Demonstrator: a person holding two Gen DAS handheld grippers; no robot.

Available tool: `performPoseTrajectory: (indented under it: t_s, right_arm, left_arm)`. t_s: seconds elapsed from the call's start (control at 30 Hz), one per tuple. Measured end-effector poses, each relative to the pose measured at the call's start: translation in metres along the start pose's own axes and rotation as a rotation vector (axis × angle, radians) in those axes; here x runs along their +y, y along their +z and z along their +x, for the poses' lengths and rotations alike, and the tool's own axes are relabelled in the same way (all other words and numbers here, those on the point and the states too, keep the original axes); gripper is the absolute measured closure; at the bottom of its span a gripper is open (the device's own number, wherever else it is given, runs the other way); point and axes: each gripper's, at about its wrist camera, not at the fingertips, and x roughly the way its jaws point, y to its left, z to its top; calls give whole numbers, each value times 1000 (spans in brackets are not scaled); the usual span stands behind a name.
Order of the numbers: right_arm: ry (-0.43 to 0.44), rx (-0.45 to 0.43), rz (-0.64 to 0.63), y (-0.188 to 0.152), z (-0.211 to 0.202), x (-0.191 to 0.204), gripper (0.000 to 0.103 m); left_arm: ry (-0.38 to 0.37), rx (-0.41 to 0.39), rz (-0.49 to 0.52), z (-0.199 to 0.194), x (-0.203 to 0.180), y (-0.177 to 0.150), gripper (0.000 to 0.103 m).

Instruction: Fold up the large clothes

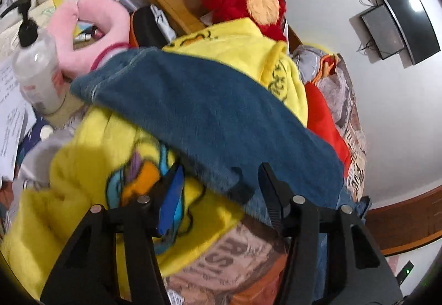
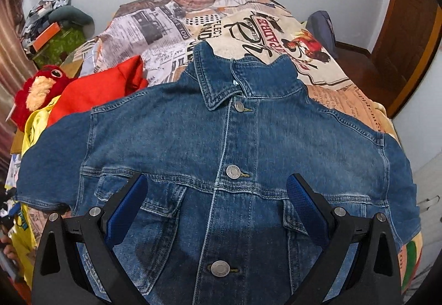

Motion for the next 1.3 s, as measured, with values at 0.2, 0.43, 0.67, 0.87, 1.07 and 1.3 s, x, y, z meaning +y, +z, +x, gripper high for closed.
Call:
performPoseTrajectory:
  t_s: [0.2, 0.43, 0.67, 0.87, 1.07, 1.3]
  right_arm:
    - [-5, -4, -29, 7, 2, 3, 3]
    - [18, -59, -66, 19, -15, 5, 3]
    - [-3, -128, -53, 27, -32, -8, 3]
    - [-10, -169, -54, 26, -42, -24, 3]
    - [23, -197, -25, 21, -52, -50, 3]
    - [96, -188, 5, 15, -56, -80, 3]
  left_arm:
    - [131, -75, 46, 16, -5, 26, 50]
    - [336, -151, 169, 27, -32, 45, 84]
    - [276, -322, 354, -28, -103, 34, 92]
    - [165, -399, 500, -65, -187, 18, 96]
    - [-92, -352, 544, -84, -264, -14, 97]
    - [-231, -265, 686, -73, -347, -81, 97]
